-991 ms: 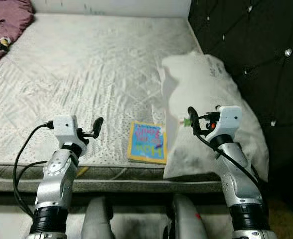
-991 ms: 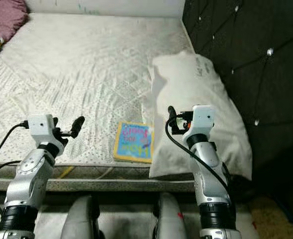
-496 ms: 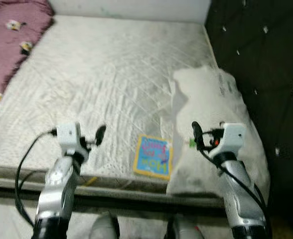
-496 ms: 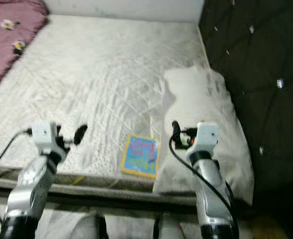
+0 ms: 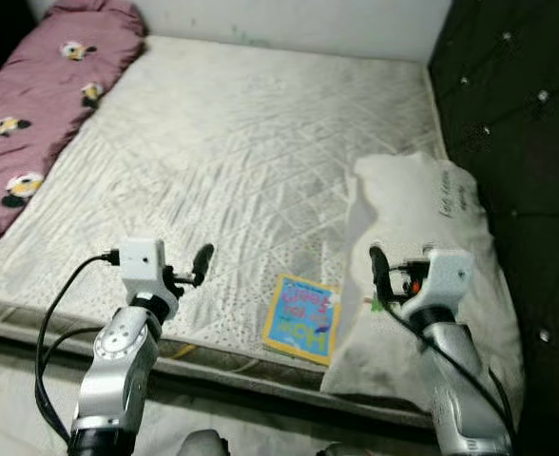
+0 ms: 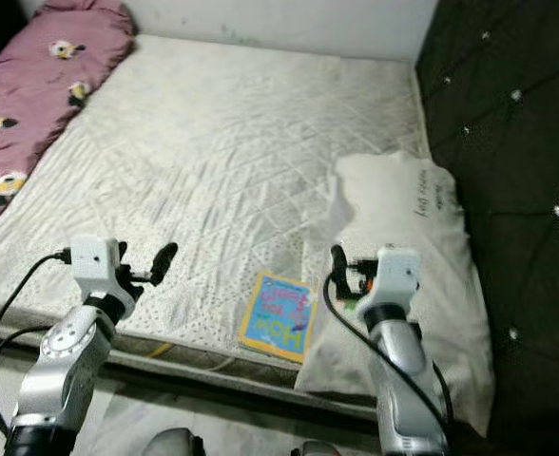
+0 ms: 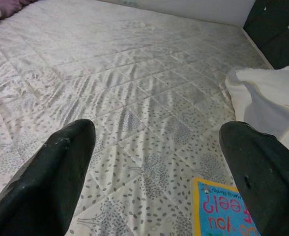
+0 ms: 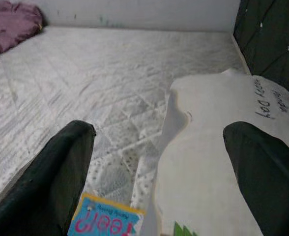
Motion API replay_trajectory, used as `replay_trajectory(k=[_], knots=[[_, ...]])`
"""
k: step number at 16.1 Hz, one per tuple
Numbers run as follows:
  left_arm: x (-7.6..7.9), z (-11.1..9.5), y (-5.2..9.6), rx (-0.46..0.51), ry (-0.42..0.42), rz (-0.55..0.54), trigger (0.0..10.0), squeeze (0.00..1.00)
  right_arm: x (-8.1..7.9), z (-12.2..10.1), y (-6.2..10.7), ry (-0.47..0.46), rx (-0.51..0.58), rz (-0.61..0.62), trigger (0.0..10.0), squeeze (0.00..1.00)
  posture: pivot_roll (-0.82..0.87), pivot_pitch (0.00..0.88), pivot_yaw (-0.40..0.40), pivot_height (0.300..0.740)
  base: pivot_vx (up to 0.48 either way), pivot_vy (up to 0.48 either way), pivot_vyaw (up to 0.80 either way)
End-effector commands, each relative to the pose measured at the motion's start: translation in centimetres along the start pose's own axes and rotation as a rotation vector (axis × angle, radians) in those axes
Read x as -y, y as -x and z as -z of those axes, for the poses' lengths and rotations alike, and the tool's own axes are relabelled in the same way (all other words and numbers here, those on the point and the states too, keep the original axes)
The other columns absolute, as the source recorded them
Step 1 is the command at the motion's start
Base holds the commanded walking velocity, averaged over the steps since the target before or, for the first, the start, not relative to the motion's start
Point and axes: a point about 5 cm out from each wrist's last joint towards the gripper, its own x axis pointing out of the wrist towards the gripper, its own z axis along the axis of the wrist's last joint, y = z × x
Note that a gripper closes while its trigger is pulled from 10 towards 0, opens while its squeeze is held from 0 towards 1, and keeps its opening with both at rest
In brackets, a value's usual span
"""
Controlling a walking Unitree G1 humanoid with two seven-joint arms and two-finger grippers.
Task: Clean up the room
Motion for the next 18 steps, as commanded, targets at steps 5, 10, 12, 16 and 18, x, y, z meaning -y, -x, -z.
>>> replay_trajectory(k=[5,10,12,16,18], knots=[[0.0,0.4,0.4,-0.033,0.002,0.001,10.0,0.0,0.5,0.2,0.8,0.017,-0.036,0.034,10.0,0.0,-0.07,0.092,0.003,0.74,0.0,0.172,0.0],[-0.3,0.1,0.4,-0.025,-0.01,-0.001,10.0,0.0,0.4,0.3,0.5,0.041,-0.049,0.037,10.0,0.0,-0.07,0.086,0.009,0.74,0.0,0.48,-0.48],[-0.6,0.2,0.3,-0.034,-0.014,-0.003,10.0,0.0,0.6,0.1,0.3,0.044,-0.046,0.043,10.0,0.0,-0.07,0.08,0.012,0.74,0.0,0.48,-0.8],[-0.3,-0.3,-0.6,-0.021,-0.012,0.01,10.0,0.0,0.8,-0.1,0.2,0.049,-0.036,0.052,10.0,0.0,-0.09,0.072,0.012,0.74,0.0,0.48,-0.33],[-0.2,-0.3,-0.8,-0.021,-0.008,0.012,10.0,0.0,0.9,-0.1,0.1,0.058,-0.034,0.054,10.0,0.0,-0.09,0.071,0.01,0.74,0.0,0.48,0.0]])
